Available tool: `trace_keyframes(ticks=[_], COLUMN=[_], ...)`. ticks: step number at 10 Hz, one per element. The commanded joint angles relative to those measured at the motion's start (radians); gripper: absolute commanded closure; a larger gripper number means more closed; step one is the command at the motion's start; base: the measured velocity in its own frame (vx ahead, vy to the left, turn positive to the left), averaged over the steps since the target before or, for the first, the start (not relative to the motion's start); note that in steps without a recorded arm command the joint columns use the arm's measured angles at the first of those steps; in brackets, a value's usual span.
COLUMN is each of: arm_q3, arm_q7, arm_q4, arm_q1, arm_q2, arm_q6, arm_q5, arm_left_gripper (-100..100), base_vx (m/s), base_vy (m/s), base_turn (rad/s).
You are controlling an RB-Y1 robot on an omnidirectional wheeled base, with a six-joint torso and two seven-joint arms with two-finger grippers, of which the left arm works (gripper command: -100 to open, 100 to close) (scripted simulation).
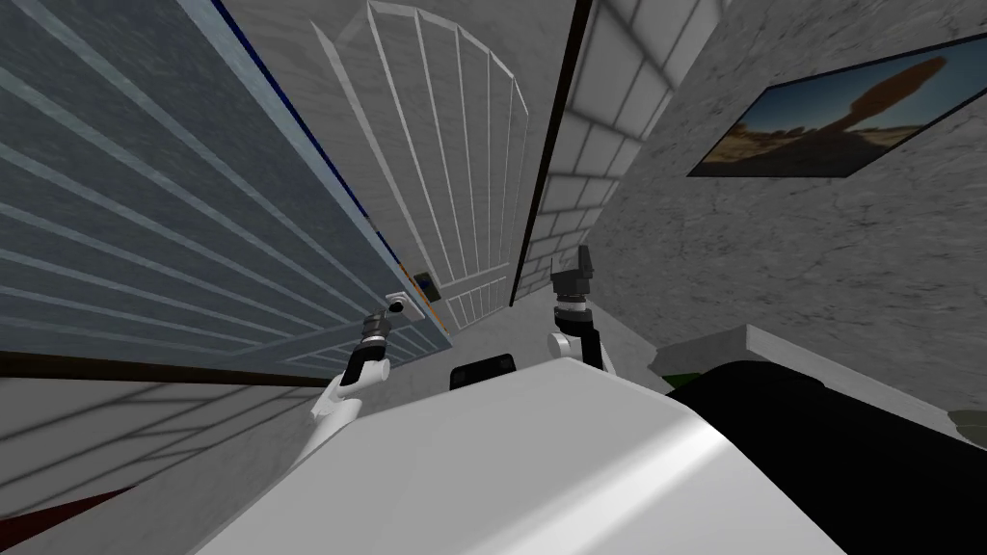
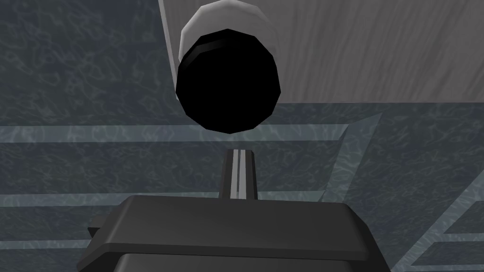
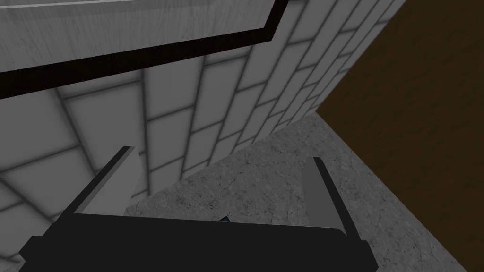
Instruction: Pull the door open
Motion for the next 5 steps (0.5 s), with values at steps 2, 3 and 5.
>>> trace_keyframes(ticks=[2, 3, 5], arm_q3=[-0.024, -0.034, -0.052], arm_q7=[0.012, 0.016, 0.025], arm_q4=[-0.024, -0.034, -0.053], arm_q1=[0.006, 0.008, 0.013], arm_q2=[0.003, 0.005, 0.007], arm_q6=[0.002, 0.003, 0.004], arm_q5=[-0.002, -0.002, -0.003], arm_left_gripper=[-100, -100, -100], base_vx=[-0.225, -0.218, -0.204], base_vy=[-0.026, -0.085, -0.068], base_turn=[-0.042, -0.052, -0.046])
